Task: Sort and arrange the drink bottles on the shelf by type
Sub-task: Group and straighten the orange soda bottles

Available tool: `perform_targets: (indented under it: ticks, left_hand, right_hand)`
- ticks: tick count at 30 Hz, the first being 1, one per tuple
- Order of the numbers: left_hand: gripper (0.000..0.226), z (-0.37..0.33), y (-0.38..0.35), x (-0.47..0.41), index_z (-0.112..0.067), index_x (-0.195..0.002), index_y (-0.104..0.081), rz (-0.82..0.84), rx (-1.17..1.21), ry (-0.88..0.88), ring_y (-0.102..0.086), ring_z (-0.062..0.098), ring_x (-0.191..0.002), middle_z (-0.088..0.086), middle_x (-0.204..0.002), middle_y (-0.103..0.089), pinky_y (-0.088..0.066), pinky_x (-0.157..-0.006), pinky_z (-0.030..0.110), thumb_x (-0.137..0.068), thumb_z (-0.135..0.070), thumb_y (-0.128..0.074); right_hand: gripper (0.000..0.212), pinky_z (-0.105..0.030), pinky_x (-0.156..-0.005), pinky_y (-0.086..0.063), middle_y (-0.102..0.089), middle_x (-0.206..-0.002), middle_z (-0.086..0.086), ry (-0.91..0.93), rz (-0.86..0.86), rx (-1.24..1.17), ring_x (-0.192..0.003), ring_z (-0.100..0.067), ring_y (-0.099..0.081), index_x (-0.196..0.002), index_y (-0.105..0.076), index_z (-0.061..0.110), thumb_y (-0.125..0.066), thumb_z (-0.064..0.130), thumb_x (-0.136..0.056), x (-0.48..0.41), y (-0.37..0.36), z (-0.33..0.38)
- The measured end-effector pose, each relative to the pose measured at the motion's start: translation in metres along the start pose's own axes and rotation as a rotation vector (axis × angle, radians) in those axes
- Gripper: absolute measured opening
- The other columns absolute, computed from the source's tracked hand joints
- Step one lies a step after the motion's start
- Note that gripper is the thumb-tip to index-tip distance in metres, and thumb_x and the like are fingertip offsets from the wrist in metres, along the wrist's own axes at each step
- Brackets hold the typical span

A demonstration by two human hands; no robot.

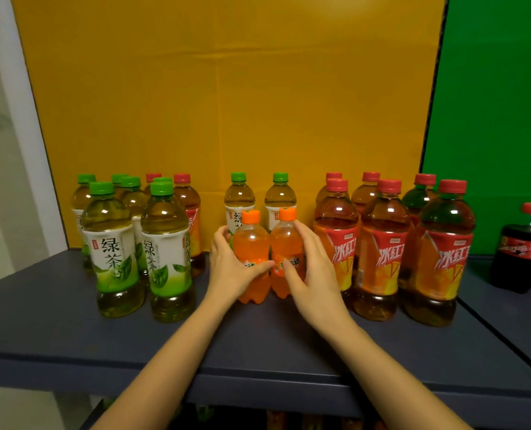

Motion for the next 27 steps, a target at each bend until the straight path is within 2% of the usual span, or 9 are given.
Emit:
perform_targets:
  ticks: [4, 9, 12, 14, 17, 20, 22, 24, 27]
  left_hand:
    - [0.081, 0.008, -0.013, 0.001, -0.023, -0.128, -0.039, 0.215, 0.226, 0.081, -0.052, 0.021, -0.117, -0.001, -0.123, -0.053, -0.046, -0.094, 0.037, -0.062, -0.022, -0.084]
    - [0.069, 0.012, 0.000, 0.010, -0.024, -0.119, -0.046, 0.224, 0.348, 0.097, -0.057, 0.019, -0.104, 0.001, -0.112, -0.059, -0.048, -0.079, 0.027, -0.062, -0.011, -0.083]
    - [0.067, 0.016, 0.013, 0.016, -0.023, -0.119, -0.048, 0.199, 0.370, 0.085, -0.057, 0.020, -0.101, 0.003, -0.111, -0.059, -0.048, -0.077, 0.027, -0.063, -0.007, -0.081]
    - [0.066, 0.016, 0.019, 0.021, -0.020, -0.119, -0.050, 0.185, 0.397, 0.059, -0.058, 0.018, -0.099, 0.004, -0.110, -0.060, -0.048, -0.074, 0.025, -0.063, -0.004, -0.081]
    - [0.061, 0.015, 0.028, 0.026, -0.016, -0.113, -0.053, 0.122, 0.459, 0.043, -0.060, 0.020, -0.096, 0.007, -0.107, -0.063, -0.048, -0.075, 0.026, -0.061, -0.003, -0.082]
    - [0.062, 0.013, 0.035, 0.032, -0.023, -0.107, -0.054, 0.080, 0.519, 0.047, -0.061, 0.018, -0.094, 0.003, -0.104, -0.064, -0.048, -0.078, 0.028, -0.054, -0.012, -0.086]
    - [0.056, 0.008, 0.039, 0.036, -0.030, -0.100, -0.053, 0.071, 0.557, 0.038, -0.060, 0.012, -0.089, -0.003, -0.098, -0.062, -0.047, -0.074, 0.025, -0.059, -0.009, -0.084]
    - [0.049, 0.001, 0.042, 0.040, -0.034, -0.092, -0.051, 0.066, 0.585, 0.020, -0.058, 0.008, -0.084, -0.008, -0.092, -0.060, -0.045, -0.070, 0.022, -0.066, -0.003, -0.079]
    - [0.047, -0.011, 0.044, 0.045, -0.035, -0.091, -0.051, 0.078, 0.604, 0.008, -0.058, 0.007, -0.085, -0.009, -0.093, -0.059, -0.046, -0.071, 0.024, -0.067, -0.005, -0.077]
  right_hand:
    - [0.065, -0.015, -0.111, -0.011, -0.019, -0.154, 0.000, -0.031, -0.052, 0.063, -0.137, -0.001, -0.012, -0.146, -0.013, 0.016, -0.048, 0.007, -0.092, -0.009, -0.017, -0.004]
    - [0.080, -0.024, -0.115, -0.003, -0.002, -0.158, -0.005, -0.136, -0.117, 0.126, -0.146, -0.017, -0.001, -0.147, 0.002, 0.012, -0.053, 0.008, -0.088, -0.014, -0.033, -0.020]
    - [0.095, -0.033, -0.116, -0.012, -0.009, -0.157, -0.009, -0.300, -0.165, 0.066, -0.145, -0.023, -0.009, -0.148, 0.002, 0.013, -0.065, 0.011, -0.081, -0.017, -0.040, -0.037]
    - [0.100, -0.040, -0.115, -0.024, -0.021, -0.153, -0.012, -0.404, -0.170, 0.011, -0.140, -0.027, -0.024, -0.147, -0.002, 0.016, -0.072, 0.013, -0.076, -0.017, -0.044, -0.049]
    - [0.088, -0.042, -0.106, -0.038, -0.038, -0.142, -0.013, -0.520, -0.134, -0.030, -0.129, -0.030, -0.041, -0.143, -0.015, 0.014, -0.072, 0.019, -0.077, -0.015, -0.049, -0.059]
    - [0.077, -0.044, -0.103, -0.040, -0.042, -0.135, -0.013, -0.554, -0.085, -0.048, -0.124, -0.030, -0.045, -0.136, -0.022, 0.011, -0.071, 0.025, -0.078, -0.011, -0.049, -0.058]
    - [0.072, -0.044, -0.099, -0.043, -0.046, -0.130, -0.012, -0.534, -0.066, -0.082, -0.119, -0.029, -0.048, -0.130, -0.027, 0.011, -0.072, 0.026, -0.077, -0.004, -0.047, -0.048]
    - [0.066, -0.040, -0.095, -0.046, -0.049, -0.125, -0.010, -0.524, -0.060, -0.124, -0.113, -0.025, -0.051, -0.126, -0.031, 0.012, -0.073, 0.027, -0.077, 0.008, -0.041, -0.036]
    - [0.060, -0.032, -0.089, -0.047, -0.054, -0.118, -0.005, -0.542, -0.050, -0.252, -0.105, -0.018, -0.055, -0.124, -0.036, 0.015, -0.072, 0.027, -0.078, 0.036, -0.026, -0.016]
Point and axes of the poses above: each hand's wrist, its own x-axis away from the middle knuckle, its own y-axis out of the back of the hand, z = x × y, the point moved 7 cm from there along -x, towards the middle knuckle
